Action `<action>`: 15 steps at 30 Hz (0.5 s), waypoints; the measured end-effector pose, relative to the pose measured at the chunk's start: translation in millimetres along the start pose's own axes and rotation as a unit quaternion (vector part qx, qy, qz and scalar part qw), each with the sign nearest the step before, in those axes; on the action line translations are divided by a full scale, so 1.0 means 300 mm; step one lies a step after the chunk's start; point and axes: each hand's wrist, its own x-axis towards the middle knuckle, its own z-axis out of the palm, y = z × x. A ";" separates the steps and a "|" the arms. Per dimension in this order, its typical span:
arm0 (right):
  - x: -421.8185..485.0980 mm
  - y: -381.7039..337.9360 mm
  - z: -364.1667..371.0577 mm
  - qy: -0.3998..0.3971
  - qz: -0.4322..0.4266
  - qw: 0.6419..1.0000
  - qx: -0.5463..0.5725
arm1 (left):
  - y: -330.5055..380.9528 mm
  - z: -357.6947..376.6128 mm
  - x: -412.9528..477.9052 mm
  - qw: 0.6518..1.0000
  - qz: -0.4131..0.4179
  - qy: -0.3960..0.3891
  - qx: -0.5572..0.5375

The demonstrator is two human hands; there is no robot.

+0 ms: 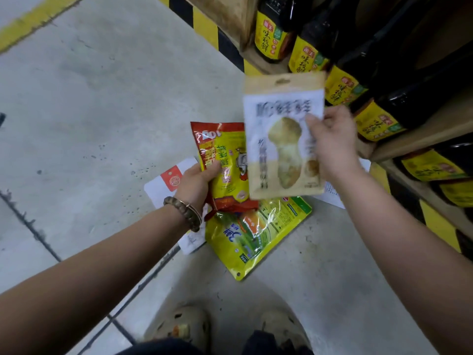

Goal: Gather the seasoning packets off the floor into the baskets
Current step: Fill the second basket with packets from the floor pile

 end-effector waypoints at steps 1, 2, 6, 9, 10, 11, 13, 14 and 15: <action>-0.029 0.020 0.023 -0.027 0.027 0.999 -0.023 | 0.003 0.021 -0.006 1.000 -0.008 -0.017 -0.013; -0.064 0.039 0.045 -0.036 0.041 0.998 -0.034 | 0.006 0.041 -0.012 0.999 -0.022 -0.033 -0.023; -0.177 0.095 0.084 -0.022 0.077 0.997 -0.004 | -0.016 0.085 -0.015 0.998 -0.031 -0.057 0.005; -0.151 0.098 0.052 -0.048 0.051 0.997 -0.011 | -0.035 0.087 -0.011 0.999 -0.002 -0.033 0.033; -0.115 0.099 0.025 -0.050 0.031 0.998 -0.031 | -0.038 0.087 -0.009 0.999 0.000 -0.027 0.036; -0.073 0.101 -0.011 -0.054 0.020 0.995 -0.080 | -0.038 0.085 -0.006 0.999 0.001 -0.024 0.039; 0.022 0.128 -0.092 -0.082 0.023 0.957 -0.278 | -0.041 0.080 -0.001 0.999 0.000 -0.020 0.039; 0.060 0.150 -0.128 -0.114 0.040 0.916 -0.383 | -0.044 0.079 -0.001 0.999 -0.003 -0.020 0.035; 0.082 0.167 -0.153 -0.144 0.056 0.879 -0.451 | -0.047 0.078 0.000 0.999 -0.007 -0.019 0.031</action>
